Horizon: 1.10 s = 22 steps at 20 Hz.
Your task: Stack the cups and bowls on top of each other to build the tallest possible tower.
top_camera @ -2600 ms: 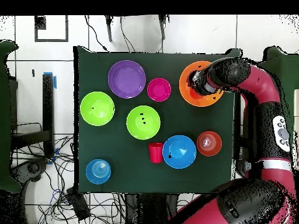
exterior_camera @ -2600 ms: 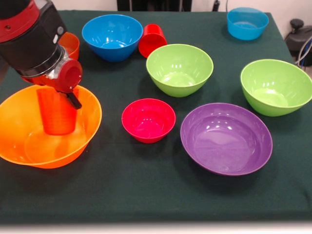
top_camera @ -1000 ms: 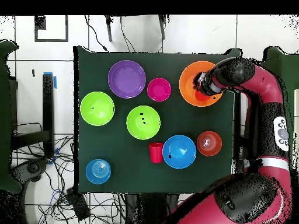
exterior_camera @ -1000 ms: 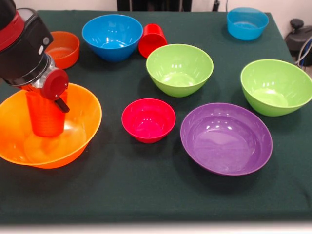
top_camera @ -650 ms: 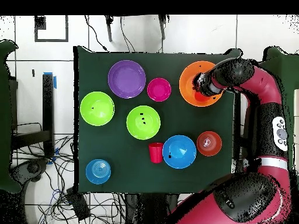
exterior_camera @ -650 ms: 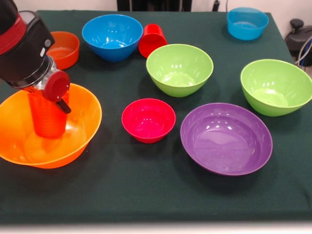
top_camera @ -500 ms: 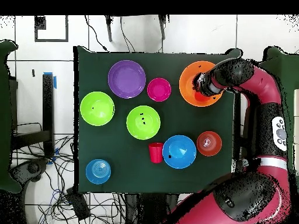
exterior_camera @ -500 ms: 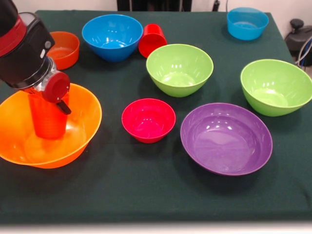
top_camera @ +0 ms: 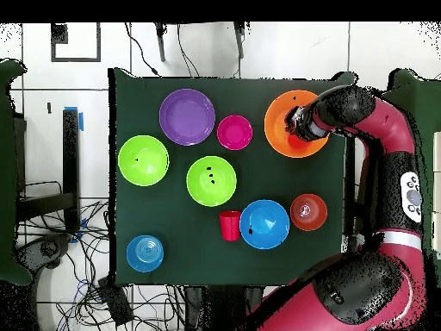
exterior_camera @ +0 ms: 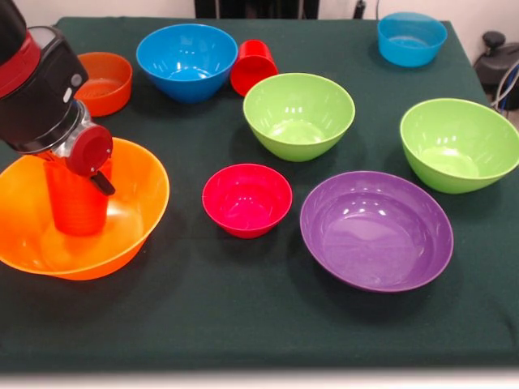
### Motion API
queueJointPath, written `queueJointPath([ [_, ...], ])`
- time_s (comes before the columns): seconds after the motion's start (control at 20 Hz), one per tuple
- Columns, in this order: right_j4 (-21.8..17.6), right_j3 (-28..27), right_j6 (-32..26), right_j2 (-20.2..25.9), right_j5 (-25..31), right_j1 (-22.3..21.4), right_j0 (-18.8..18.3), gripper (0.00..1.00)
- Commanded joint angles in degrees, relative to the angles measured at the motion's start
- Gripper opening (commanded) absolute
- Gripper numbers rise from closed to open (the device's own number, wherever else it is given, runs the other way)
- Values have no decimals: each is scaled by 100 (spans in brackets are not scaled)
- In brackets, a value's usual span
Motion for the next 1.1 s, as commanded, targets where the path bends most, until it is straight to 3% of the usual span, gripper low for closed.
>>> queueJointPath([
  [0.05,-282,-247,-1434,-167,608,33,292,0],
  [0.25,-289,-236,-1469,-165,570,28,292,0],
  [0.3,-293,-227,-1475,-167,556,21,292,100],
  [1.1,-318,-294,-1526,-159,623,19,307,100],
])
